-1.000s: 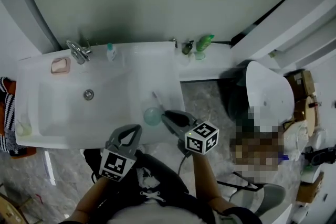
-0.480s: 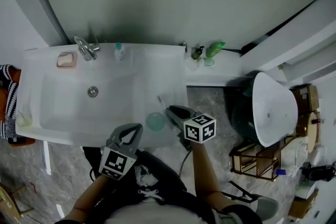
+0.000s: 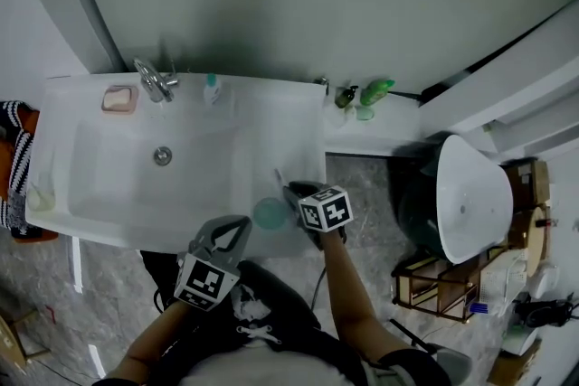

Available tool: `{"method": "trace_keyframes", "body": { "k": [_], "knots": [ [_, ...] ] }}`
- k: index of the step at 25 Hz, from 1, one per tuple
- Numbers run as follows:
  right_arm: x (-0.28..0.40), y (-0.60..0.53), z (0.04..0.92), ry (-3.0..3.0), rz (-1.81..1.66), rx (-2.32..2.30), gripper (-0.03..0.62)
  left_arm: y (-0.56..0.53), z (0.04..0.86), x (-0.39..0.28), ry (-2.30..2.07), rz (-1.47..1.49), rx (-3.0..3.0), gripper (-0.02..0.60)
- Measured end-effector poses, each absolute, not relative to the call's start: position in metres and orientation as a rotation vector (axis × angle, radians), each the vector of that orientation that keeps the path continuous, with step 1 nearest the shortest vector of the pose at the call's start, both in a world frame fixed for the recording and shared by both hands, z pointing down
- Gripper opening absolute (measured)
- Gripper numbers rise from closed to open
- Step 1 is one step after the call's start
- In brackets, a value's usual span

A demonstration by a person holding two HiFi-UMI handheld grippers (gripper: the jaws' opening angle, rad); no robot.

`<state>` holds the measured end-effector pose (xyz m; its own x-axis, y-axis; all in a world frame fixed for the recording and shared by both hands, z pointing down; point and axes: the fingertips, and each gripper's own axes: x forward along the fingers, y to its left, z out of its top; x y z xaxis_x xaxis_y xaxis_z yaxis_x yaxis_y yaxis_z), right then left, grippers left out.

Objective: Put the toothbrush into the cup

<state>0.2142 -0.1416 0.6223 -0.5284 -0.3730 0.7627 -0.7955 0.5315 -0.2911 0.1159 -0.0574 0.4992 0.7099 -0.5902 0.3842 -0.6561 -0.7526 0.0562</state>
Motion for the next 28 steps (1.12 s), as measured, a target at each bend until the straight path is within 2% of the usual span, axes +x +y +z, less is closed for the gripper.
{"method": "trace_keyframes", "body": {
  "k": [28],
  "knots": [
    [0.213,-0.162,0.68,-1.886,0.769,0.824,0.053,-0.057,0.508,0.103,-1.017,0.528,2.691,0.0]
  ]
}}
